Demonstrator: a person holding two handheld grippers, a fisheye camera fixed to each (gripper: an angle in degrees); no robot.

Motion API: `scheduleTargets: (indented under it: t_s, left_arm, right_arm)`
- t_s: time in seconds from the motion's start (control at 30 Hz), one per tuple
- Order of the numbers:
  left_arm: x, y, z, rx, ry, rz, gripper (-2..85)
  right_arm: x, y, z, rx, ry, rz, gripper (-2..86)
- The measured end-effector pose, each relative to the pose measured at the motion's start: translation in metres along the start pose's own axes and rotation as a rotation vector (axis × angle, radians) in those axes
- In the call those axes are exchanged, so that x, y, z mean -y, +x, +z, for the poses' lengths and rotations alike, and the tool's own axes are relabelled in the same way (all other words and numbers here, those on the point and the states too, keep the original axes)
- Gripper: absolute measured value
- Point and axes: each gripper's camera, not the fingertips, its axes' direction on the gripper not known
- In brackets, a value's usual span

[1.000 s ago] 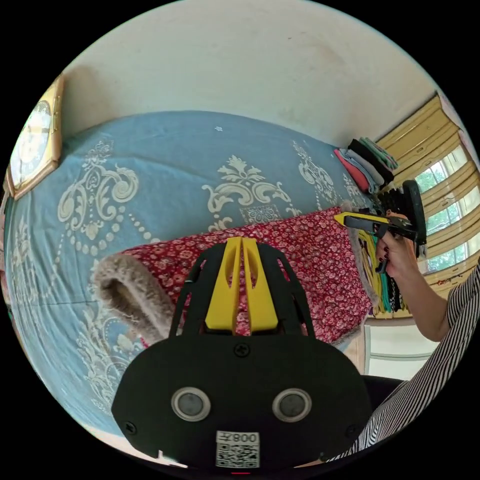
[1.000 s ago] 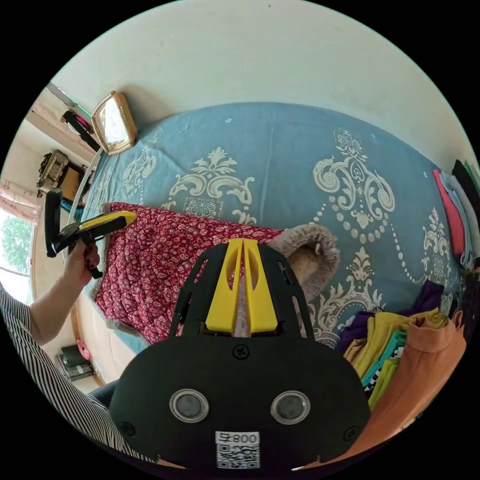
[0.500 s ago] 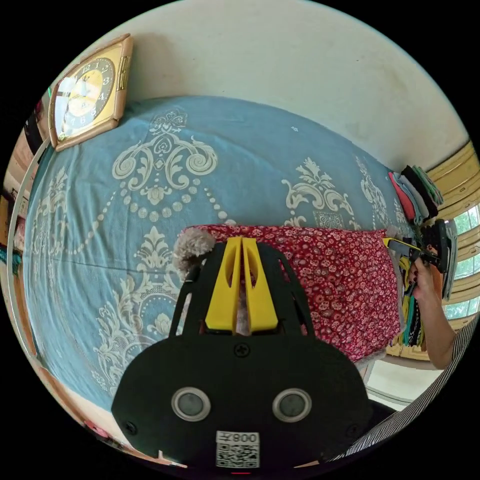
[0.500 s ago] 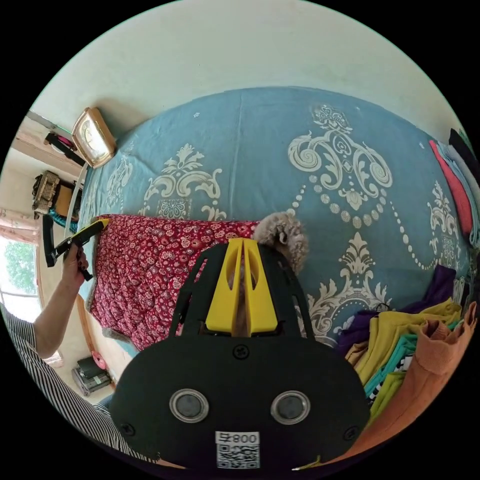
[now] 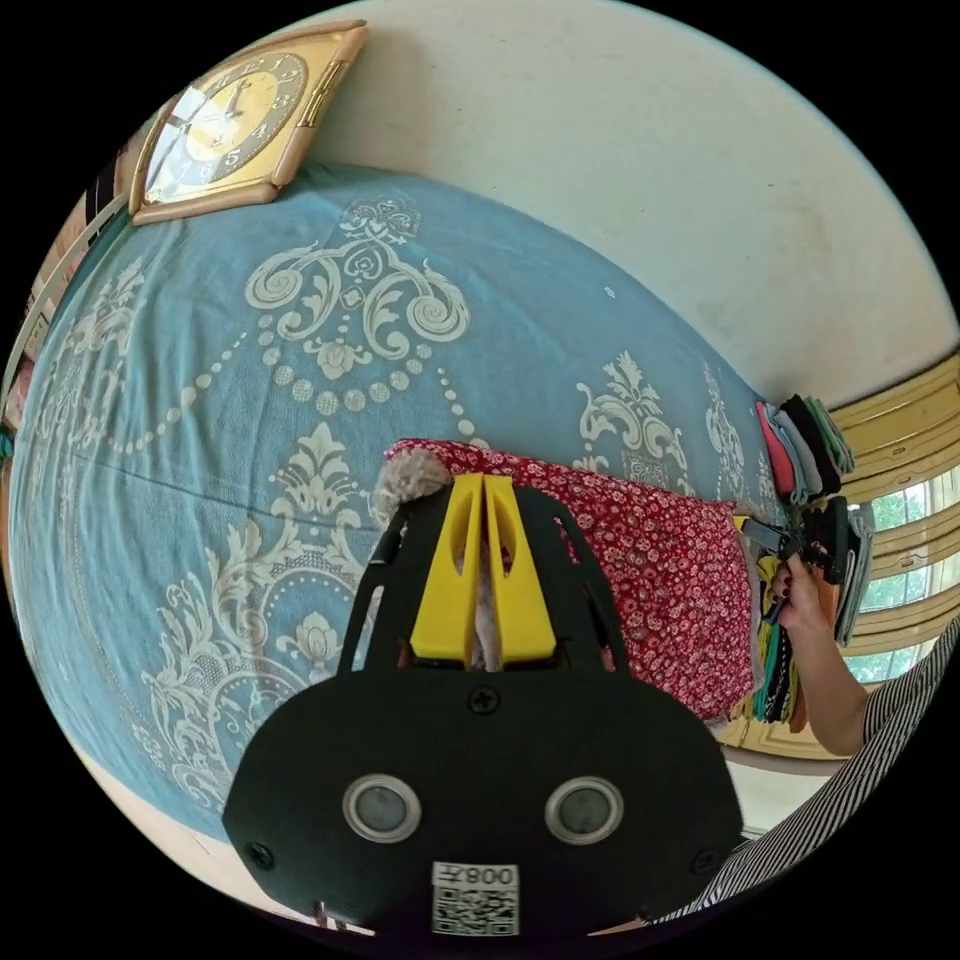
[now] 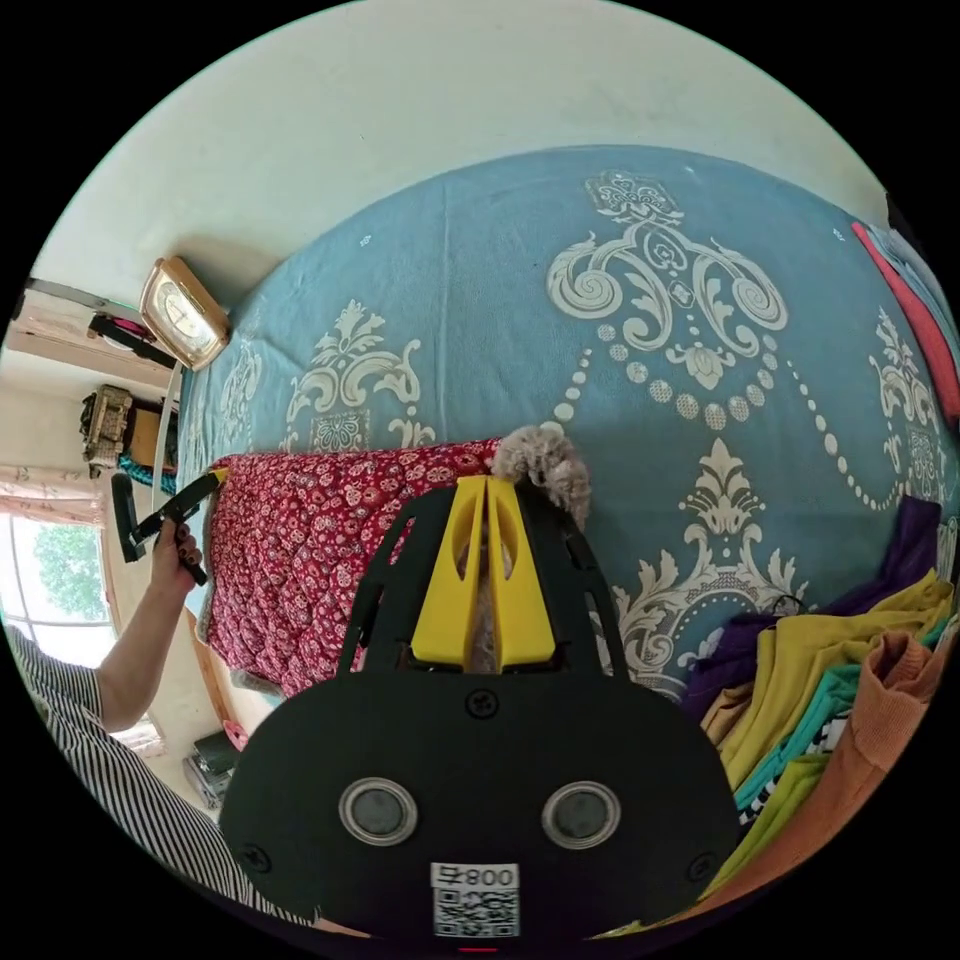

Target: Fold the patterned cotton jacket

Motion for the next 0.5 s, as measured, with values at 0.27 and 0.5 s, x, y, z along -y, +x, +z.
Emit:
scheduleTargets:
  t_s: [0.27,0.5]
  left_arm:
    - [-0.040,-0.006,-0.034,0.020,0.029,0.058,0.1]
    - [-0.069,-0.021,-0.056,-0.061,0.046,0.068,0.1]
  right_arm:
    - [-0.036,-0.041,-0.002,0.008,-0.024,-0.154,0.1]
    - [-0.051,-0.047,0.008,0.082,-0.014,-0.120,0.1]
